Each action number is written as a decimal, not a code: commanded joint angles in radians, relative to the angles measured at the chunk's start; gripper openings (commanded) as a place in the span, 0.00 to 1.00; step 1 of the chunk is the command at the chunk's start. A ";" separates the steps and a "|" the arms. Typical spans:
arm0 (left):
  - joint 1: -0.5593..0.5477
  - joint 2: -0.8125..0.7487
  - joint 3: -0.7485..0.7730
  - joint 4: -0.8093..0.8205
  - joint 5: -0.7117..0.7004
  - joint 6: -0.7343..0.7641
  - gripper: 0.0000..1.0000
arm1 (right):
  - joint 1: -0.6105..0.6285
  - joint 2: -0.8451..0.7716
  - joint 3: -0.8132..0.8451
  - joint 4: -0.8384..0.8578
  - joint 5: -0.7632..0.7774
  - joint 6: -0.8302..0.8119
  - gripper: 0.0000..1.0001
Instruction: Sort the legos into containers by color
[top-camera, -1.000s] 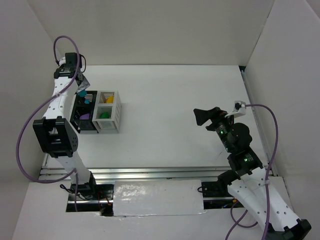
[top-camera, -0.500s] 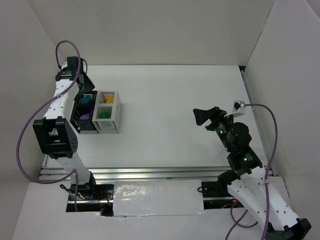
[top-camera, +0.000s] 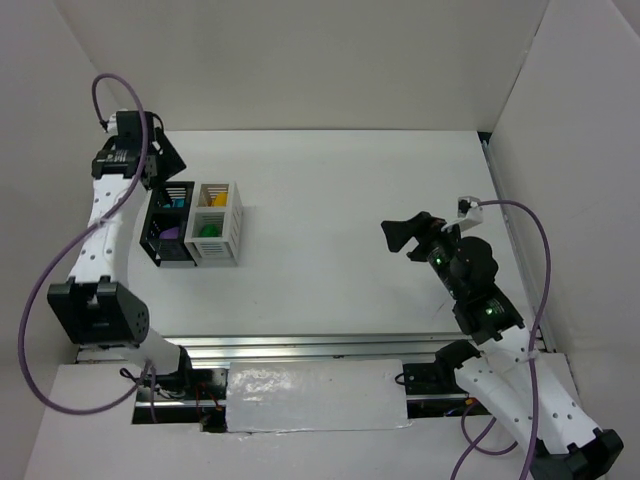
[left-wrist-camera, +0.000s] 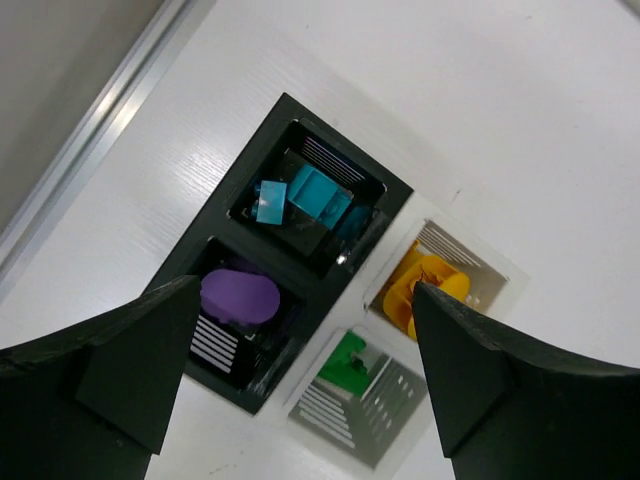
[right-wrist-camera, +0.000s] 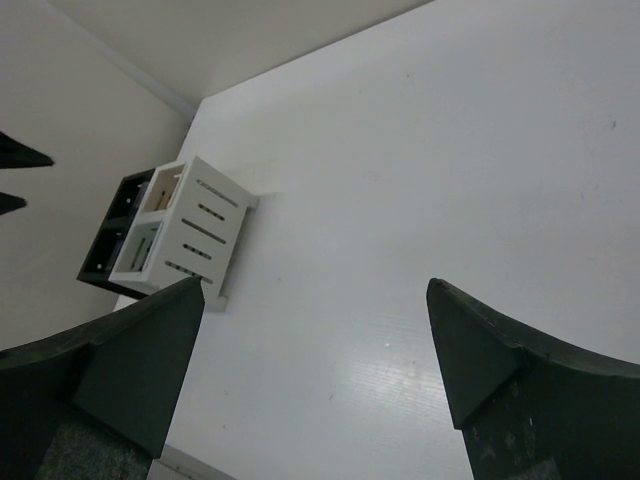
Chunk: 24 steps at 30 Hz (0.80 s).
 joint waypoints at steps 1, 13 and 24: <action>-0.014 -0.192 -0.046 0.005 0.017 0.064 0.99 | -0.001 0.011 0.157 -0.112 -0.022 -0.053 1.00; -0.028 -0.782 -0.417 0.035 0.188 0.101 0.99 | 0.031 0.007 0.624 -0.674 0.219 -0.142 1.00; -0.030 -1.271 -0.617 -0.073 0.175 0.107 1.00 | 0.042 -0.185 0.725 -0.881 0.092 -0.200 1.00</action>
